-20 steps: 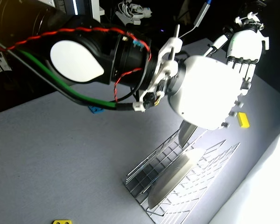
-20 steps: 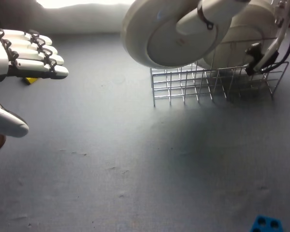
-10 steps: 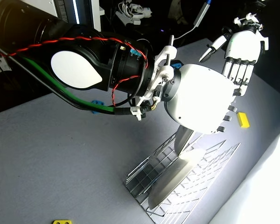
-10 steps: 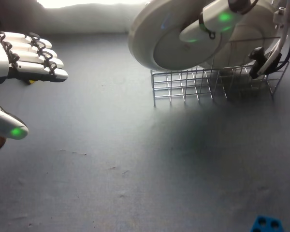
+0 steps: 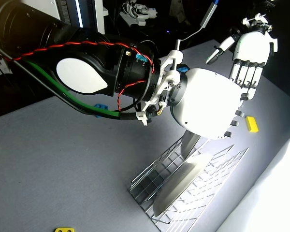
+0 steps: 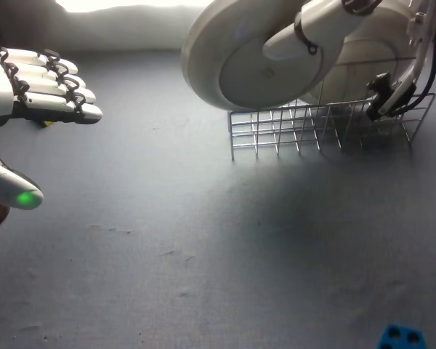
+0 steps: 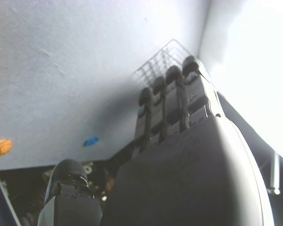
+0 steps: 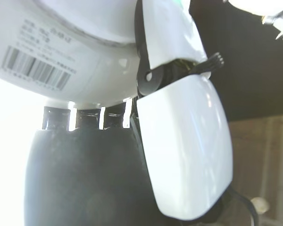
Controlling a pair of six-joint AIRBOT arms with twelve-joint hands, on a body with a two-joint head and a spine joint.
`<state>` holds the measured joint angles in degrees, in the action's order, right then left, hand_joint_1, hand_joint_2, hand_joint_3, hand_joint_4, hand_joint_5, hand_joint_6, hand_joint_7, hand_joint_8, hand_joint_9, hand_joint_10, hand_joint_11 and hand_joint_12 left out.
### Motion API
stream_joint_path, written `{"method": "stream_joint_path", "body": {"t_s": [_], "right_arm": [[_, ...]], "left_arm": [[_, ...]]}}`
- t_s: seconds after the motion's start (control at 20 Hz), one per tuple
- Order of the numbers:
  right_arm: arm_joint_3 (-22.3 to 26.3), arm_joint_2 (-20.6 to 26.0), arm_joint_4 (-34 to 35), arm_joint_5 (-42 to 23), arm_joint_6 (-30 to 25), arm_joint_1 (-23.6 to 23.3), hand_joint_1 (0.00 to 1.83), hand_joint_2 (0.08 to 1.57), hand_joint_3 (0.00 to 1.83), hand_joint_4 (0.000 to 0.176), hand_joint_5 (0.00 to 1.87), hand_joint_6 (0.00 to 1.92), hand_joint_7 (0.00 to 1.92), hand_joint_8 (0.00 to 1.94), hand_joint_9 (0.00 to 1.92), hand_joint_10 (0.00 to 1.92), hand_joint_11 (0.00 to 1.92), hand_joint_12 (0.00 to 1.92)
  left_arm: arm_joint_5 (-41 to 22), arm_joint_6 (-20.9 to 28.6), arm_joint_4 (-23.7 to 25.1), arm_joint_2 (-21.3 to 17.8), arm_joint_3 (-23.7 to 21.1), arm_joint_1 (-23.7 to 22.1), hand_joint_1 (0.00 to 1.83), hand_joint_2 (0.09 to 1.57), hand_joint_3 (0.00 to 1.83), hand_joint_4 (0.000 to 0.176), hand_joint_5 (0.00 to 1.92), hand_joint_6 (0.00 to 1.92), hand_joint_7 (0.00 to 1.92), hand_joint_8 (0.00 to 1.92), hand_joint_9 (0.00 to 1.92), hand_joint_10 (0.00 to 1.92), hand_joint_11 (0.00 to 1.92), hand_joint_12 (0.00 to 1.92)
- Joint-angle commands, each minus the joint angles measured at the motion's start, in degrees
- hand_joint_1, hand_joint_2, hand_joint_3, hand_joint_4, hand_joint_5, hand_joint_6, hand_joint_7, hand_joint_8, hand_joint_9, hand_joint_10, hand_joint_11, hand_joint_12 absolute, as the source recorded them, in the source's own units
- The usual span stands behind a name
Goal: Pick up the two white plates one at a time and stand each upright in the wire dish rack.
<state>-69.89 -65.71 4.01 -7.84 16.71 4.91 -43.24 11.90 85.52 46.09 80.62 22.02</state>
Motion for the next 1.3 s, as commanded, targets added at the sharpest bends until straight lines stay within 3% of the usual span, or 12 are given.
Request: {"method": "stream_joint_path", "body": {"t_s": [0.0, 0.35, 0.5, 0.8, 1.05, 1.1, 1.15, 1.25], "right_arm": [[-0.41, 0.32, 0.97, -7.23, -0.96, -0.47, 1.39, 1.09, 0.00, 0.000, 0.91, 1.01, 0.98, 0.96, 1.07, 0.98, 0.93, 1.07], [-1.09, 0.26, -2.86, -7.82, 0.92, 0.07, 1.38, 1.10, 0.00, 0.000, 0.88, 1.05, 0.97, 0.97, 1.07, 0.98, 0.92, 1.05], [-1.08, 0.05, -3.44, -8.27, 5.07, 0.31, 1.39, 1.09, 0.00, 0.000, 0.90, 1.03, 0.97, 0.97, 1.08, 0.96, 0.93, 1.04], [-1.08, -0.45, -3.93, -8.57, 14.10, 0.27, 1.38, 1.09, 0.00, 0.000, 0.89, 1.01, 0.97, 0.99, 1.08, 0.97, 0.92, 1.03], [-1.10, -0.88, -12.66, -8.21, 14.26, 0.24, 1.39, 1.09, 0.00, 0.000, 0.92, 0.97, 0.98, 0.96, 1.10, 0.96, 0.94, 1.03], [-1.11, -1.05, -13.37, -8.05, 15.92, 0.20, 1.39, 1.08, 0.00, 0.000, 0.92, 0.98, 0.98, 0.95, 1.10, 0.95, 0.94, 1.03], [-1.19, -1.25, -13.41, -7.90, 17.31, 0.10, 1.39, 1.09, 0.00, 0.000, 0.90, 1.00, 0.98, 0.96, 1.10, 0.96, 0.94, 1.03], [-1.53, -1.76, -15.18, -7.70, 19.28, -0.22, 1.39, 1.09, 0.00, 0.000, 0.91, 0.99, 0.98, 0.97, 1.09, 0.96, 0.94, 1.03]], "left_arm": [[-0.91, 0.20, -3.63, -0.70, -0.01, -0.64, 0.00, 1.05, 0.00, 0.000, 0.12, 0.00, 0.12, 0.00, 0.09, 0.00, 0.00, 0.16], [-0.77, 0.20, -3.63, -0.77, -0.55, -0.99, 0.00, 1.05, 0.00, 0.000, 0.16, 0.00, 0.16, 0.00, 0.12, 0.00, 0.04, 0.06], [-0.72, 0.20, -3.62, -0.78, -0.65, -1.14, 0.00, 1.06, 0.00, 0.000, 0.15, 0.00, 0.15, 0.00, 0.12, 0.00, 0.00, 0.19], [-0.72, 0.20, -3.62, -0.75, -0.60, -1.13, 0.00, 1.05, 0.00, 0.000, 0.12, 0.00, 0.11, 0.01, 0.08, 0.01, 0.00, 0.12], [-0.72, 0.20, -3.62, -0.68, -0.38, -1.07, 0.00, 1.05, 0.00, 0.000, 0.12, 0.00, 0.12, 0.00, 0.10, 0.00, 0.00, 0.14], [-0.72, 0.20, -3.62, -0.62, -0.27, -0.98, 0.00, 1.05, 0.00, 0.000, 0.14, 0.00, 0.14, 0.01, 0.11, 0.01, 0.00, 0.19], [-0.72, 0.20, -3.62, -0.63, -0.30, -0.88, 0.00, 1.05, 0.00, 0.000, 0.10, 0.00, 0.10, 0.00, 0.08, 0.01, 0.00, 0.09], [-0.72, 0.26, -3.62, -0.67, -0.40, -0.78, 0.00, 1.05, 0.00, 0.000, 0.14, 0.00, 0.13, 0.00, 0.11, 0.00, 0.00, 0.16]]}}
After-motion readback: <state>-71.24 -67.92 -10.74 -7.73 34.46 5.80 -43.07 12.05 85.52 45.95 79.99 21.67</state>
